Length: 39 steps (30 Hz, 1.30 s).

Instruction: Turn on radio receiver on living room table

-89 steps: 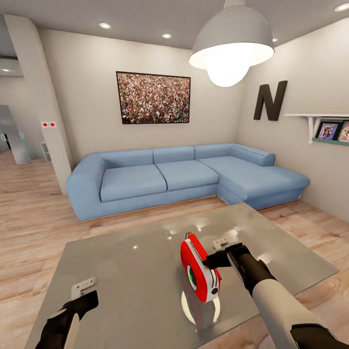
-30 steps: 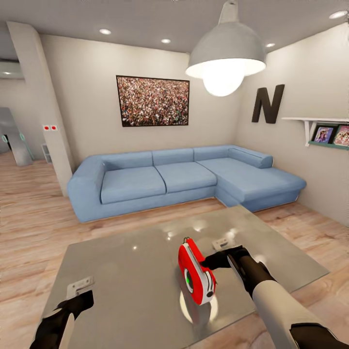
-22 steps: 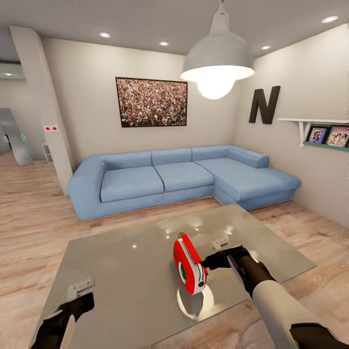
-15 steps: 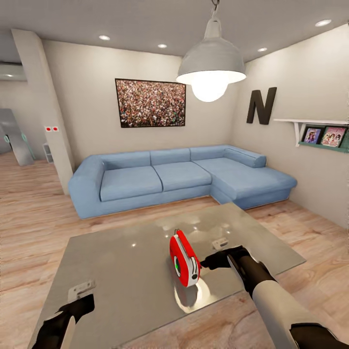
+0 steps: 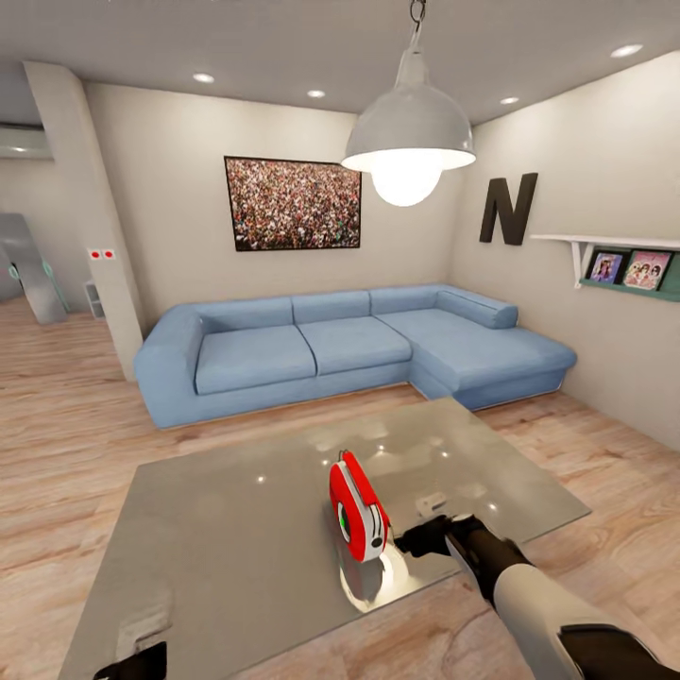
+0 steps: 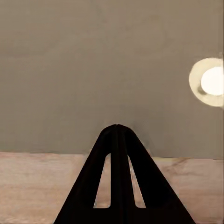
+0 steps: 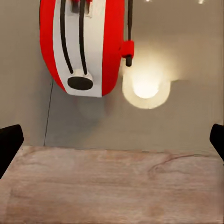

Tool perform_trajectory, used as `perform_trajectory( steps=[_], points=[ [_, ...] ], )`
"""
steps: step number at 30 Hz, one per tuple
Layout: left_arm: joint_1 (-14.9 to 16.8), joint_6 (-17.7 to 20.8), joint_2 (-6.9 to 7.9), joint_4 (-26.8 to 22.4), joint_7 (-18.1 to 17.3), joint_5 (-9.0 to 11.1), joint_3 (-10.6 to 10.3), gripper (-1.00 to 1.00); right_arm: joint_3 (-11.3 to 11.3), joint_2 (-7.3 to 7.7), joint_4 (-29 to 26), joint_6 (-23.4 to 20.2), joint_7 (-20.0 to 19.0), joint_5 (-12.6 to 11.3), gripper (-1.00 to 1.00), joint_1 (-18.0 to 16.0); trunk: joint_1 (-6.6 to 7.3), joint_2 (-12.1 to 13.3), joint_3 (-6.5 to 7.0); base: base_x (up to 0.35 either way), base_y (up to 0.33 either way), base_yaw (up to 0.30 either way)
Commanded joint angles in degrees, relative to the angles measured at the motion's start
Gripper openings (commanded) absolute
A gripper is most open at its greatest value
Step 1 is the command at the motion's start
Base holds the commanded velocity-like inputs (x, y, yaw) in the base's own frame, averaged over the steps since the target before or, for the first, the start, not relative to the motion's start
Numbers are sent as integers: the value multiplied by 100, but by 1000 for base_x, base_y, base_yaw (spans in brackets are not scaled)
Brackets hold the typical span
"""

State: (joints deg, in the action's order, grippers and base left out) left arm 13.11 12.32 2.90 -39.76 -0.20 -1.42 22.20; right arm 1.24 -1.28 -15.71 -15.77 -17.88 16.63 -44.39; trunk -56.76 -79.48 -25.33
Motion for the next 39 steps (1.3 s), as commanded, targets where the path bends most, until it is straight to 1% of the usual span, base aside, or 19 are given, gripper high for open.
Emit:
perform_trajectory(
  steps=[1,6,8,11,14,19,24,26,28,32,35,39],
  points=[
    [0,-222,41,314,3,-2,1,-100,-1,7,181,143,63,-2,100,3,23,41,19,0,0,0],
    [-1,-1313,263,1908,17,-6,-3,-100,-8,36,1081,956,449,-2,100,8,133,242,109,0,0,0],
    [0,-1690,360,2409,19,-7,1,-100,-9,58,1379,1163,613,-2,100,9,177,322,145,0,0,0],
    [0,-2009,463,2978,28,-7,9,-100,-8,135,1645,1281,802,-5,100,30,242,442,199,0,0,0],
    [-1,-2110,490,3358,38,-12,11,-100,-5,182,1720,1312,865,-15,100,67,308,563,253,0,0,0],
    [-13,-2141,497,3692,58,-15,12,-100,-4,211,1751,1325,943,-19,100,397,418,763,342,0,0,0],
    [-32,-2271,625,3833,64,-16,12,-100,-1,223,1755,1336,1438,-20,100,849,528,964,432,0,0,0],
    [-40,-2330,645,3920,64,-16,12,-100,-1,221,1757,1417,1604,-17,100,1030,572,1044,468,0,0,0],
    [-43,-2356,648,4030,59,-18,9,-100,-1,218,1794,1552,1689,-13,100,1182,616,1124,504,0,0,0],
    [-45,-2375,650,4099,56,-105,-17,-100,5,208,1924,1617,1736,-4,100,1283,704,1285,576,0,0,0],
    [-45,-2381,616,4106,56,-210,-28,-100,20,189,1962,1618,1735,5,100,1303,704,1285,576,0,0,0],
    [-45,-2383,559,4105,52,-235,-31,-100,25,177,1973,1621,1728,0,100,1308,704,1285,576,0,0,0]
  ],
)
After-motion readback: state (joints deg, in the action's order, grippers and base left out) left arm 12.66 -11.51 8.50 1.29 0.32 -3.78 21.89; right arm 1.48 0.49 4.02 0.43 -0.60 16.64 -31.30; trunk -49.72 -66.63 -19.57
